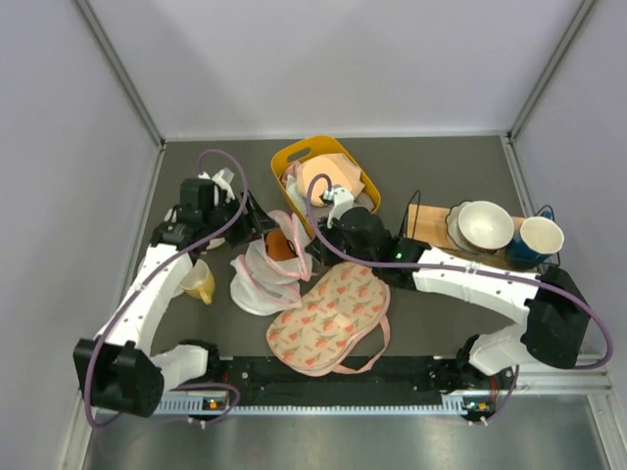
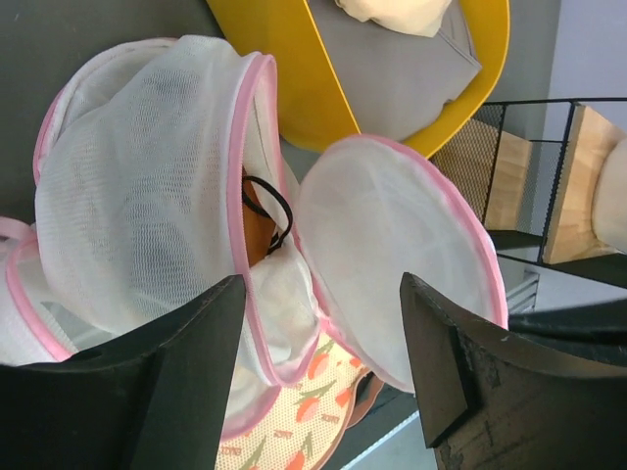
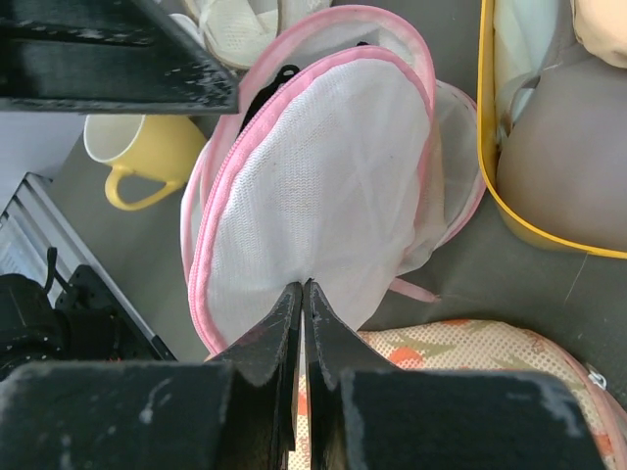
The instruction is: Unzip the laundry bag and remove the bra
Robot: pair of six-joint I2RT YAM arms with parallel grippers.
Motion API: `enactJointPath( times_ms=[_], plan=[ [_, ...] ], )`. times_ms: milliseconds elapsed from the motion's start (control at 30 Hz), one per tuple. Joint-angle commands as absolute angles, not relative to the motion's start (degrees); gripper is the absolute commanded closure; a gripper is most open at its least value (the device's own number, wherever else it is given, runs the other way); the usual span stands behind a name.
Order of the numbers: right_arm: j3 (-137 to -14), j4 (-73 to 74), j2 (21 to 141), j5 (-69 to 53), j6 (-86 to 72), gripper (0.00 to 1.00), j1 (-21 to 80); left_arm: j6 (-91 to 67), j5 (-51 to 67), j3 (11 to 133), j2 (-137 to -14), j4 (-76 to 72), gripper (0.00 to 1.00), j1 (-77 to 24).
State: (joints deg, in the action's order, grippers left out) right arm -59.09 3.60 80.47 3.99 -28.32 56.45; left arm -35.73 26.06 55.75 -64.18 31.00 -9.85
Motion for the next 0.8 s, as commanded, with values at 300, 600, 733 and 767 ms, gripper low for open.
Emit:
enactJointPath(
  times_ms=[300,600,733,767],
  plan=[
    [-57.7,1.8,73.7,4.6,-27.9,1.00,56.3,-29.4,10.8,63.4,-69.4,37.3,0.50,-14.1],
    [-57.8,2.9,72.6,7.1,-26.0,1.00,56.3,-27.0,5.1,64.9,-70.3,40.8,0.32,-15.4],
    [-57.7,2.9,72.7,6.9,-25.8,1.00,56.3,-26.2,7.8,64.8,-72.1,40.3,0.41,-15.7],
    [-57.7,3.0,72.6,6.9,-25.8,1.00,56.3,-26.1,9.0,64.8,-72.7,39.6,0.48,-15.7]
  ],
)
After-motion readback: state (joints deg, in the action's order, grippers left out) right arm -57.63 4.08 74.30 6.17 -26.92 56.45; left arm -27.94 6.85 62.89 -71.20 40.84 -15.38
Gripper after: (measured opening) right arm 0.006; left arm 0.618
